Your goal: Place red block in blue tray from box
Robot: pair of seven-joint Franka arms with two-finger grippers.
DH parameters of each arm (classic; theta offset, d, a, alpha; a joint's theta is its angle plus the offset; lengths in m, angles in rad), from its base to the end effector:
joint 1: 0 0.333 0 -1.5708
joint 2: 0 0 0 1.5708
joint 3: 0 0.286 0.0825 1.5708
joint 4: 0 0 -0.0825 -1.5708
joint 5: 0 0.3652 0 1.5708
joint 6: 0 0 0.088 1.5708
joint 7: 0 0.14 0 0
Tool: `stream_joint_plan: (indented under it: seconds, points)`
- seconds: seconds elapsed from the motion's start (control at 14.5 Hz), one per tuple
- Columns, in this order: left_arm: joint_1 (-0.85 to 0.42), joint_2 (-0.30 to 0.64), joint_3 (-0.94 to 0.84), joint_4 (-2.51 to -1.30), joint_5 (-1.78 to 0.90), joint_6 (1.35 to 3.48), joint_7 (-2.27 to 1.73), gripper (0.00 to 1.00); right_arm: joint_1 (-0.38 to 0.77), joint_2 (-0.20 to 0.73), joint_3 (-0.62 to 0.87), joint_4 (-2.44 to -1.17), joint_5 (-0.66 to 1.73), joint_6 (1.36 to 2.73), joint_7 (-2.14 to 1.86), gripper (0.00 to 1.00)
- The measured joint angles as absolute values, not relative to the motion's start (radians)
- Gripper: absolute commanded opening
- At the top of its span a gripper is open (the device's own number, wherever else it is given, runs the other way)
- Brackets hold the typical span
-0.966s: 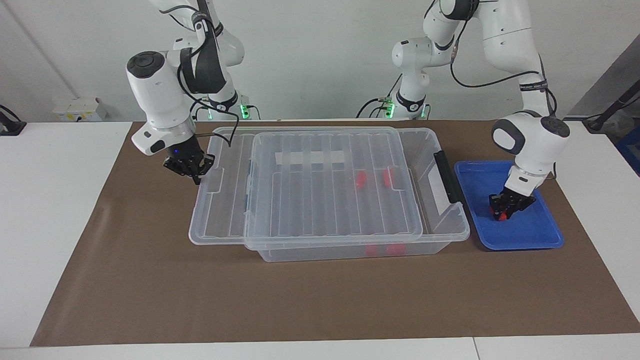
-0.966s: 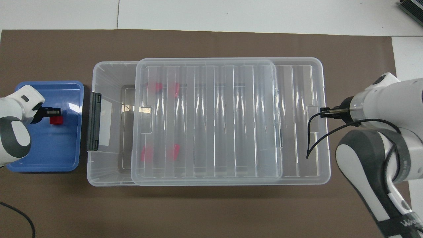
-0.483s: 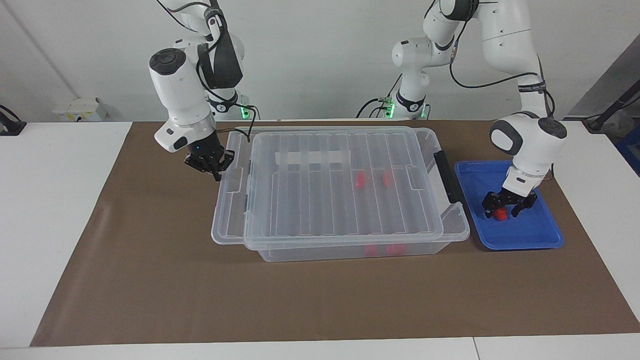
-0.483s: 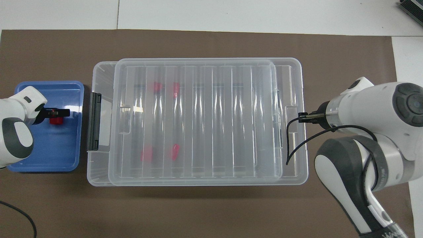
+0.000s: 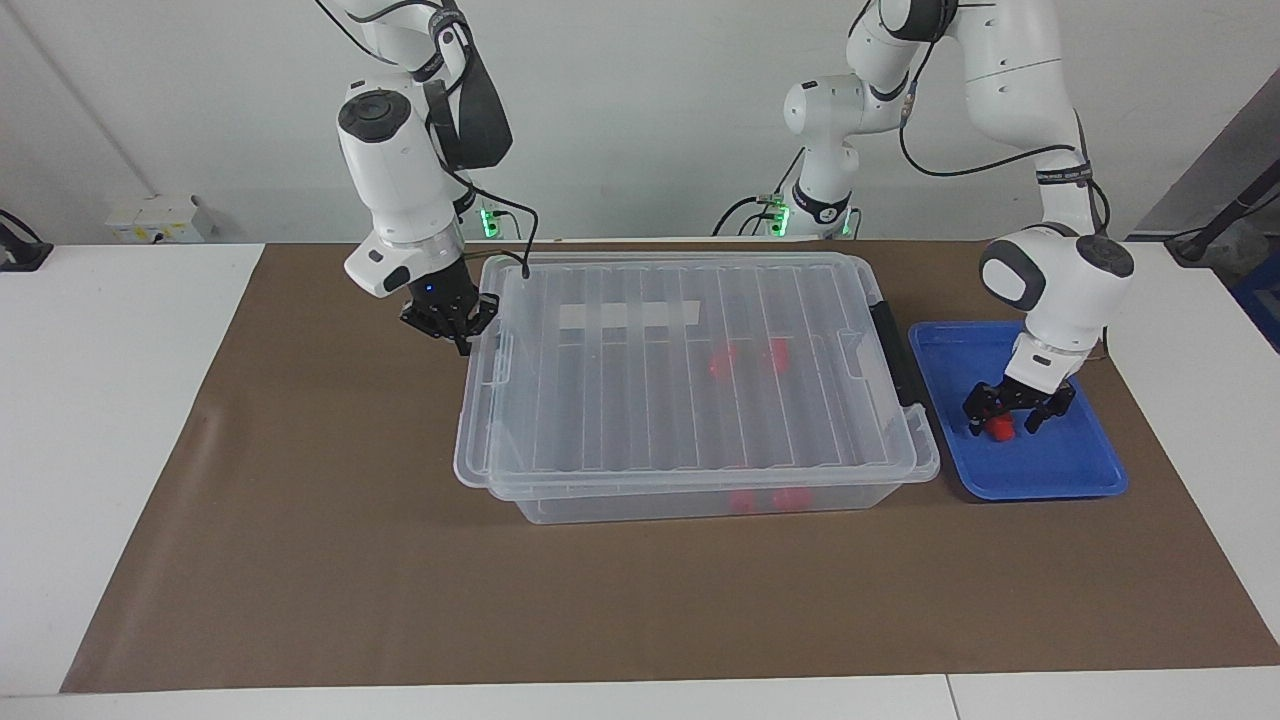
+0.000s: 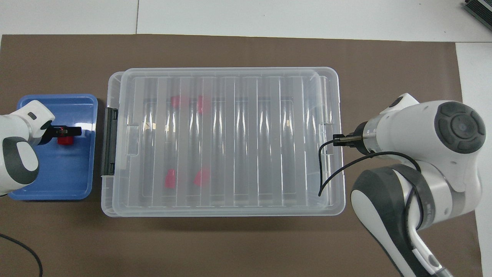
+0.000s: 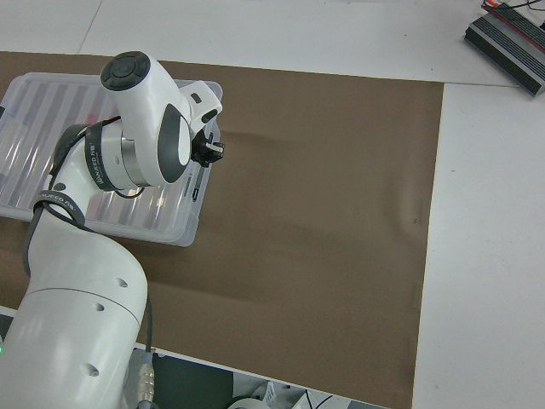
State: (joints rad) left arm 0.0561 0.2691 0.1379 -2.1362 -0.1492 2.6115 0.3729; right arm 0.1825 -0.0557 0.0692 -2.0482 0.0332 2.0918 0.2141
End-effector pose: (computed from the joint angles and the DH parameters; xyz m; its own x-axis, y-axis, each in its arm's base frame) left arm 0.5659 0.1120 0.2540 0.9745 -0.0669 0.2144 -0.0651 -0.9978 -0.0153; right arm 0.5173 0.1360 0.4183 0.9956 0.0204 0.0909 0.0247 -0.9986 -0.0468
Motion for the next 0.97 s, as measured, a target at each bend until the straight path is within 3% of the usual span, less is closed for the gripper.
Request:
stream_joint_plan:
  seconds: [0.28, 0.9, 0.97]
  points:
    - [0.044, 0.214, 0.132, -2.066, -0.149, 2.416, 0.373, 1.00, 0.199, -0.057, 0.069, -2.048, 0.033, 2.092, 0.232, 0.00]
    - [0.041, -0.041, 0.128, -1.934, -0.143, 1.949, 0.344, 1.00, 0.185, -0.063, 0.054, -2.024, 0.034, 2.068, 0.234, 0.00]
    - [0.040, -0.072, 0.120, -1.918, -0.134, 1.907, 0.302, 1.00, 0.164, -0.067, 0.053, -2.010, 0.034, 2.044, 0.234, 0.16]
